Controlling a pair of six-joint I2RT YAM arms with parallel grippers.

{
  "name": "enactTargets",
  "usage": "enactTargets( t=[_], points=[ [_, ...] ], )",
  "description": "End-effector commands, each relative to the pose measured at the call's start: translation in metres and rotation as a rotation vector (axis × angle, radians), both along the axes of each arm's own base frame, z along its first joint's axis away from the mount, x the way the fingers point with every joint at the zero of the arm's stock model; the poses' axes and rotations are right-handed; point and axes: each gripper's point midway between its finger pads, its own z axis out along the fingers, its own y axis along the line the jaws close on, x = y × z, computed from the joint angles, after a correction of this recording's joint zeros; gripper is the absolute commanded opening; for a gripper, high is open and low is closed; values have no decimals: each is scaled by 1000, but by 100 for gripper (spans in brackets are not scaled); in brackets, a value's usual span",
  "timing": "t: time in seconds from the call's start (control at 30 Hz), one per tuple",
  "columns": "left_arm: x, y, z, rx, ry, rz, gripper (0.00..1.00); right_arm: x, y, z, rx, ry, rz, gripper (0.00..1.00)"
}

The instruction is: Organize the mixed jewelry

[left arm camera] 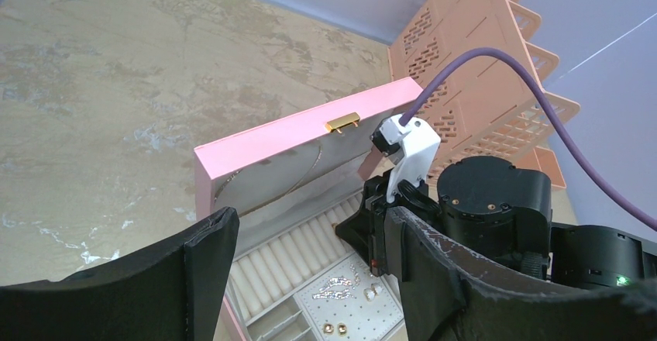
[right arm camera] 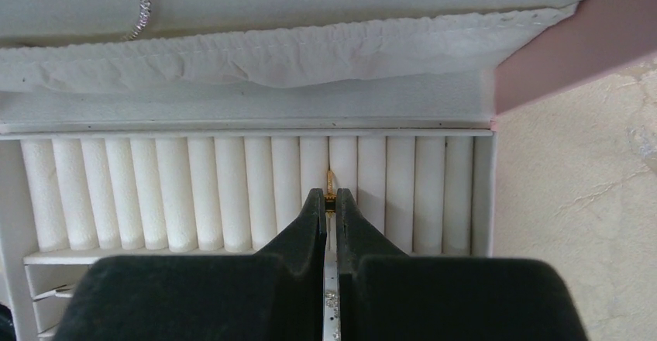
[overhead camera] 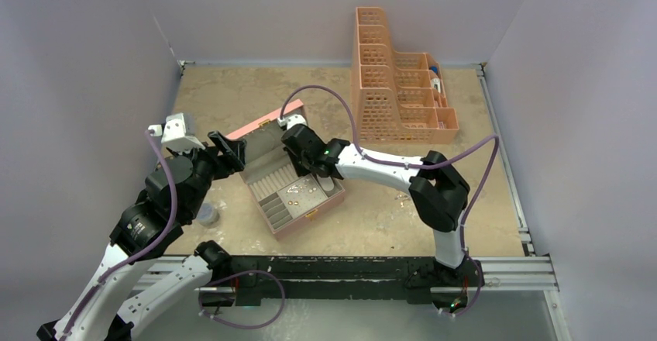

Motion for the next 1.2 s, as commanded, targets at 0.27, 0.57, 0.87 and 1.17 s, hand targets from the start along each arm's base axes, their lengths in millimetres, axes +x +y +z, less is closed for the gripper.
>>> enactTargets(
  t=[0.27,0.57,0.87,1.17],
  points=[
    [2,3,13,-14,-34,16,70,9,-1,-9,-30,-50,0,0],
    [1,3,13,-17,-32,18,70,4,-1,-13,-17,-23,-3,2],
    [1,2,13,-20,-30,13,70,6,9,33,107,-60,-15,25],
    [0,2,12,-23,-23,13,70,4,6,29,103,-50,-25,16]
  ],
)
